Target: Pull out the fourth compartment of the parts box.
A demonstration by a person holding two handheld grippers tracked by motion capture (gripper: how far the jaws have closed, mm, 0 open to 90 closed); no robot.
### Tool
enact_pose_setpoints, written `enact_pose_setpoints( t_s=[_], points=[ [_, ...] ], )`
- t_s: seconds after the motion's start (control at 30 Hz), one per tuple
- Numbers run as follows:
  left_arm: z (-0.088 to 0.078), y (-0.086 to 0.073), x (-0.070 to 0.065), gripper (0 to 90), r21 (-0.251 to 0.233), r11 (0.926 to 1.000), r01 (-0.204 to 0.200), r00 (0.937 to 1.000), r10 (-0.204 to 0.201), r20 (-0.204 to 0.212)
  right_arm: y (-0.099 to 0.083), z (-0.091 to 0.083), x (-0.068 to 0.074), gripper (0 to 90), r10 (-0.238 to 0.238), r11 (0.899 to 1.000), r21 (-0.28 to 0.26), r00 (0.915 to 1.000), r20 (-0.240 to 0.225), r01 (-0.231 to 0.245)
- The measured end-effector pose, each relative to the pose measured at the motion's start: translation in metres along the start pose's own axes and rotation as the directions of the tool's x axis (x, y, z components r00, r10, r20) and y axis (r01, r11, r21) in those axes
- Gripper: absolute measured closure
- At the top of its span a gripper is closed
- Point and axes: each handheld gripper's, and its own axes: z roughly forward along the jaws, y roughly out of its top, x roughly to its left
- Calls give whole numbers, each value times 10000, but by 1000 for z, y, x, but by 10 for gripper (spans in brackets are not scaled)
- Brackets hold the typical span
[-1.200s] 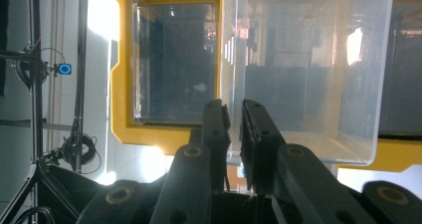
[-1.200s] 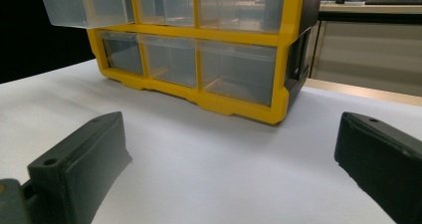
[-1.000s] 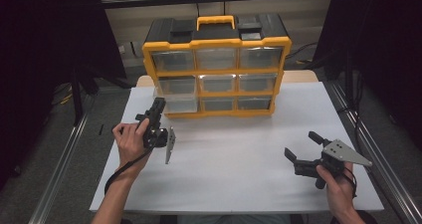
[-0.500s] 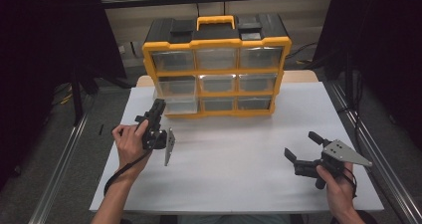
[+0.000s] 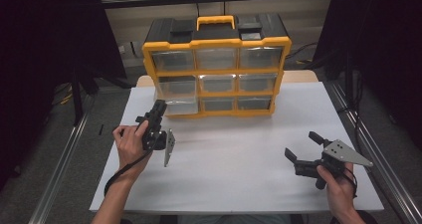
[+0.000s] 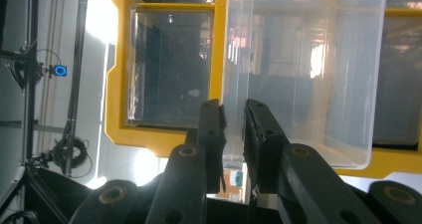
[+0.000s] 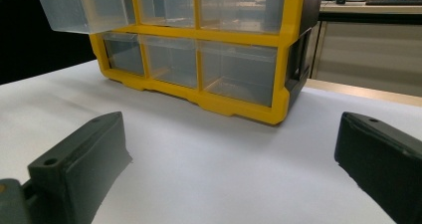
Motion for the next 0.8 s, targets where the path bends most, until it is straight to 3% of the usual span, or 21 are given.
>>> enact_pose_setpoints(
  t_s=[0.13, 0.2, 0.27, 0.33, 0.4, 0.43, 0.5, 0.53, 0.57, 0.63, 0.7, 0.73, 0.77, 0.8],
  points=[
    [0, -1, 0, 776, 23, 9991, 424, 9990, -424, 139, 0, 1, 0, 1, -7, 10000, 3, 10000, -20, 7],
    [2, -1, -1, 719, -94, 9982, 590, 9982, -589, 113, 0, 0, 0, 1, -1, 10000, -19, 10000, -5, 1],
    [2, -2, -3, 693, -114, 9942, 1072, 9941, -1070, 172, 0, 0, 0, 1, -21, 10000, 29, 10000, -24, 22],
    [2, -3, -2, 658, -115, 9943, 1063, 9942, -1061, 199, 0, 0, 0, 1, -7, 10000, -11, 10000, -16, 7],
    [3, -4, -2, 616, -235, 9939, 1075, 9932, -1063, 478, 0, 0, 0, 1, -93, 9999, 44, 9999, -55, 93],
    [3, -4, -3, 603, -235, 9921, 1231, 9920, -1223, 303, 0, 0, 0, 1, -84, 10000, 46, 9999, -61, 84],
    [4, -5, -5, 541, -146, 9882, 1523, 9877, -1517, 393, 0, 0, 0, 1, -87, 9999, 49, 9999, -66, 87],
    [4, -5, -3, 507, -157, 9891, 1464, 9889, -1459, 287, 0, 0, 0, 1, -72, 10000, 69, 10000, -65, 72],
    [4, -5, -3, 467, -115, 9867, 1623, 9863, -1619, 311, 0, 0, 0, 1, -66, 10000, 64, 10000, -64, 67],
    [5, -7, -4, 405, -293, 9745, 2223, 9743, -2210, 427, 0, 1, 1, 1, -49, 10000, 34, 10000, -80, 49],
    [7, -8, -4, 373, -318, 9682, 2481, 9677, -2461, 549, 0, 1, 1, 1, -94, 10000, 24, 9999, -43, 94],
    [7, -8, -5, 356, -342, 9683, 2473, 9681, -2454, 503, 0, 1, 1, 1, -57, 10000, 63, 10000, -50, 57],
    [8, -9, -5, 332, -302, 9629, 2682, 9617, -2657, 672, 0, 1, 1, 1, -58, 9999, 101, 10000, -64, 59],
    [7, -9, -6, 302, -205, 9559, 2931, 9549, -2916, 563, 0, 1, 0, 1, -85, 9999, 104, 9999, -65, 86]
  ],
)
